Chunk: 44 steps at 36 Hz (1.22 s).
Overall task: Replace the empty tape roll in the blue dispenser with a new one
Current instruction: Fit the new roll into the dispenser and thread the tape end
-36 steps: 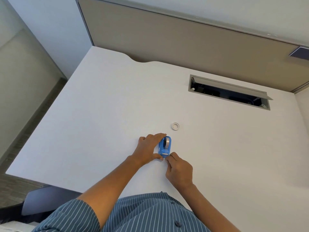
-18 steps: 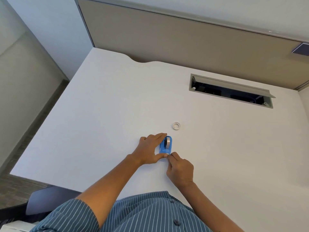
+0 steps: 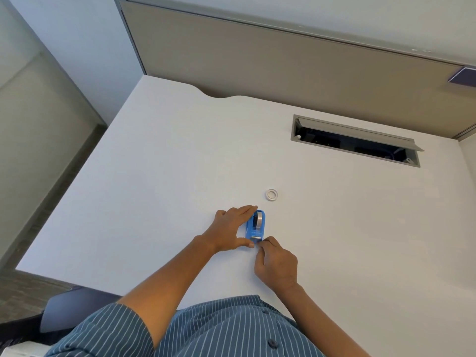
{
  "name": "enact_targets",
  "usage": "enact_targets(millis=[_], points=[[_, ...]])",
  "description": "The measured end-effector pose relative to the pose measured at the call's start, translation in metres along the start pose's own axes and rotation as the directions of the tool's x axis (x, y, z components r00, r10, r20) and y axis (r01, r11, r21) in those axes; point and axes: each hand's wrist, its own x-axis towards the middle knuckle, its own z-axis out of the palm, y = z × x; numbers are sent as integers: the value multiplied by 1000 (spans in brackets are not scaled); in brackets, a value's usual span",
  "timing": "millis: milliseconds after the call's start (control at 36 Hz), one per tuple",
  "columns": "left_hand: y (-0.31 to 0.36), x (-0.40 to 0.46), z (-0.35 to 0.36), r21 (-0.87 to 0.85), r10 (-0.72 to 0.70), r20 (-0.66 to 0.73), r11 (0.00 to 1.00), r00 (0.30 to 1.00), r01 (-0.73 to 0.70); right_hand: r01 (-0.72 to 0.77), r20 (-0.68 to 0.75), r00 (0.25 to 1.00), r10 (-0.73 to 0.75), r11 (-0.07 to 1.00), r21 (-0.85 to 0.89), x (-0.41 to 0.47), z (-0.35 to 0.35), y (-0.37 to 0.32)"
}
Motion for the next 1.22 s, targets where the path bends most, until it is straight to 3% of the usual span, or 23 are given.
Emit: enact_targets(millis=[194,417,833,1000,1222], points=[[-3,0,2,19,-6,7,1000,1000,6,-94,52,995,90,992,87,0,-1,4],[-1,1,3,29,-7,-8,1000,1000,7,-218,125,969,212,975,37,15,2,11],[-2,3,3,19,-12,-17,1000,1000,12,-265,277,925,259,964,-17,18,-1,11],[-1,3,3,17,-13,-28,1000,1000,13,-393,358,865,353,919,43,24,-4,10],[2,2,2,47,-9,-30,999,1000,10,-628,528,707,471,761,163,40,-10,14]])
